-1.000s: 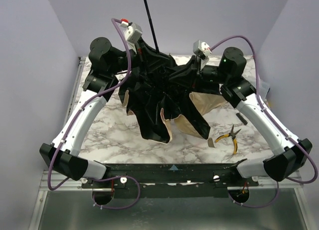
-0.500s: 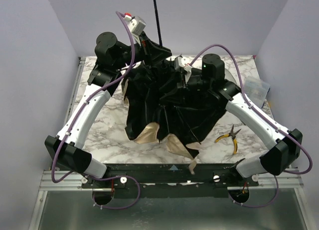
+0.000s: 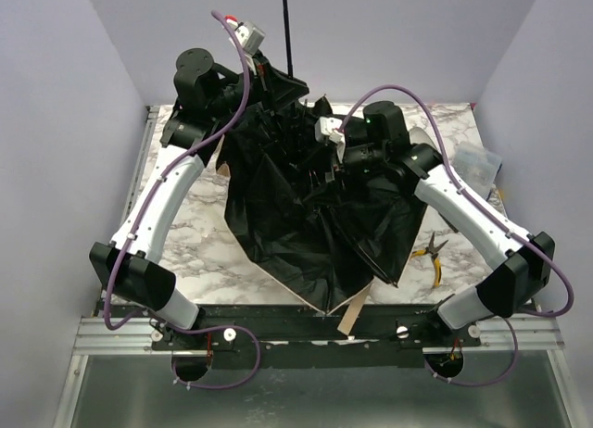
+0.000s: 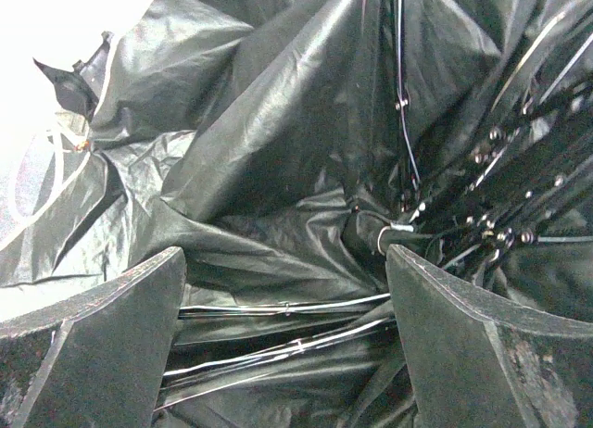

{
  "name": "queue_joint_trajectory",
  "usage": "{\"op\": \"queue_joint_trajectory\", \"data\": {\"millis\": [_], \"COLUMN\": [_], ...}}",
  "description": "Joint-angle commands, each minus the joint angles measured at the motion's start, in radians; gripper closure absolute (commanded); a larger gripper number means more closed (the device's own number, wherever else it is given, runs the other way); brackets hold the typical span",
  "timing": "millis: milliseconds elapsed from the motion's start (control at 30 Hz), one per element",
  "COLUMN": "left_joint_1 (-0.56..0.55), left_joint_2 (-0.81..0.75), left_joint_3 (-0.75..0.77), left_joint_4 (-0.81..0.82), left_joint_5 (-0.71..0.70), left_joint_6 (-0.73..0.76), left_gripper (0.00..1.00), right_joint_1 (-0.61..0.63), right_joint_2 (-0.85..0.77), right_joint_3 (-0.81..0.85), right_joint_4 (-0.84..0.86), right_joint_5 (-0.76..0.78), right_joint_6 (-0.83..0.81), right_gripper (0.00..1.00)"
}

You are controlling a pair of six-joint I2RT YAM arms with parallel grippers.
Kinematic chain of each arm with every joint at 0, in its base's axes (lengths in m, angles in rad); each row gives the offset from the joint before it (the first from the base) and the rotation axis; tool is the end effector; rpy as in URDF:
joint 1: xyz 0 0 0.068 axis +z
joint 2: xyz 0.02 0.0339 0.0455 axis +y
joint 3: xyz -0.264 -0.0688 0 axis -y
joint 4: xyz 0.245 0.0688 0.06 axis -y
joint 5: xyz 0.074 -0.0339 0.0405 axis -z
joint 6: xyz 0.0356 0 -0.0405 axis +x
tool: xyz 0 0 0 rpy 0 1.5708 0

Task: Open the umbrella

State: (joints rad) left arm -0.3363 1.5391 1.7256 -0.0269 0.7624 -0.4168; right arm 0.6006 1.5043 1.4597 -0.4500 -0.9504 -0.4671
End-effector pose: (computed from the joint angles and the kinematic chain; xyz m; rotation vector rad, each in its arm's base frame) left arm 0.3126 -0.1353 0.4976 0.6078 1.4395 -1.1372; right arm 0.2585 0.2122 0.3810 -1.4740 1.3432 1.0546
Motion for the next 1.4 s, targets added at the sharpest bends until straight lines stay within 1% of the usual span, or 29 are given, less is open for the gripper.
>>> {"op": "queue_joint_trajectory", "data": {"millis": [0, 100, 133, 200, 333, 400, 500, 567, 633, 733, 800, 900, 933, 1000, 1067, 1167, 1233, 1267, 1367], "left_joint_1": [0.035, 0.025, 0.021, 0.016, 0.007, -0.002, -0.014, -0.019, -0.024, -0.03, -0.028, -0.022, -0.021, -0.022, -0.023, -0.027, -0.037, -0.042, -0.057], "left_joint_2": [-0.049, -0.085, -0.094, -0.112, -0.129, -0.136, -0.144, -0.144, -0.147, -0.154, -0.157, -0.155, -0.157, -0.158, -0.154, -0.144, -0.136, -0.134, -0.132], "left_joint_3": [0.049, -0.015, -0.031, -0.067, -0.108, -0.126, -0.143, -0.147, -0.15, -0.153, -0.151, -0.133, -0.131, -0.125, -0.118, -0.109, -0.098, -0.098, -0.102], "left_joint_4": [0.225, 0.251, 0.238, 0.23, 0.231, 0.252, 0.281, 0.289, 0.291, 0.291, 0.294, 0.275, 0.266, 0.238, 0.205, 0.176, 0.154, 0.152, 0.151], "left_joint_5": [0.032, 0.12, 0.139, 0.161, 0.182, 0.184, 0.183, 0.188, 0.194, 0.201, 0.197, 0.198, 0.194, 0.185, 0.178, 0.18, 0.176, 0.176, 0.172], "left_joint_6": [-0.022, 0.035, 0.058, 0.082, 0.085, 0.075, 0.055, 0.044, 0.041, 0.041, 0.03, 0.026, 0.032, 0.059, 0.078, 0.092, 0.106, 0.105, 0.102], "left_gripper": [1.0, 1.0, 1.0, 1.0, 1.0, 1.0, 1.0, 1.0, 1.0, 1.0, 1.0, 1.0, 1.0, 1.0, 1.0, 1.0, 1.0, 1.0, 1.0], "right_joint_1": [-0.018, -0.08, -0.102, -0.132, -0.134, -0.135, -0.134, -0.134, -0.134, -0.134, -0.135, -0.164, -0.184, -0.223, -0.232, -0.233, -0.233, -0.231, -0.222], "right_joint_2": [0.004, -0.029, -0.043, -0.075, -0.133, -0.147, -0.16, -0.149, -0.127, -0.091, -0.083, -0.091, -0.095, -0.099, -0.11, -0.143, -0.16, -0.165, -0.167], "right_joint_3": [-0.028, -0.005, 0.004, 0.017, -0.007, -0.044, -0.109, -0.13, -0.127, -0.123, -0.143, -0.21, -0.23, -0.238, -0.215, -0.166, -0.132, -0.123, -0.094], "right_joint_4": [-0.238, -0.139, -0.075, 0.036, 0.212, 0.314, 0.435, 0.5, 0.532, 0.529, 0.486, 0.409, 0.39, 0.348, 0.303, 0.293, 0.328, 0.362, 0.49], "right_joint_5": [0.026, -0.044, -0.071, -0.099, -0.034, 0.027, 0.146, 0.2, 0.241, 0.304, 0.37, 0.414, 0.404, 0.372, 0.341, 0.195, 0.09, 0.05, 0.005], "right_joint_6": [-0.056, 0.121, 0.203, 0.311, 0.431, 0.493, 0.555, 0.588, 0.621, 0.613, 0.554, 0.401, 0.375, 0.337, 0.294, 0.27, 0.301, 0.344, 0.455], "right_gripper": [0.08, 0.1, 0.11, 0.14, 0.18, 0.26, 0.42, 0.47, 0.5, 0.5, 0.5, 0.48, 0.48, 0.47, 0.46, 0.36, 0.31, 0.29, 0.26]}}
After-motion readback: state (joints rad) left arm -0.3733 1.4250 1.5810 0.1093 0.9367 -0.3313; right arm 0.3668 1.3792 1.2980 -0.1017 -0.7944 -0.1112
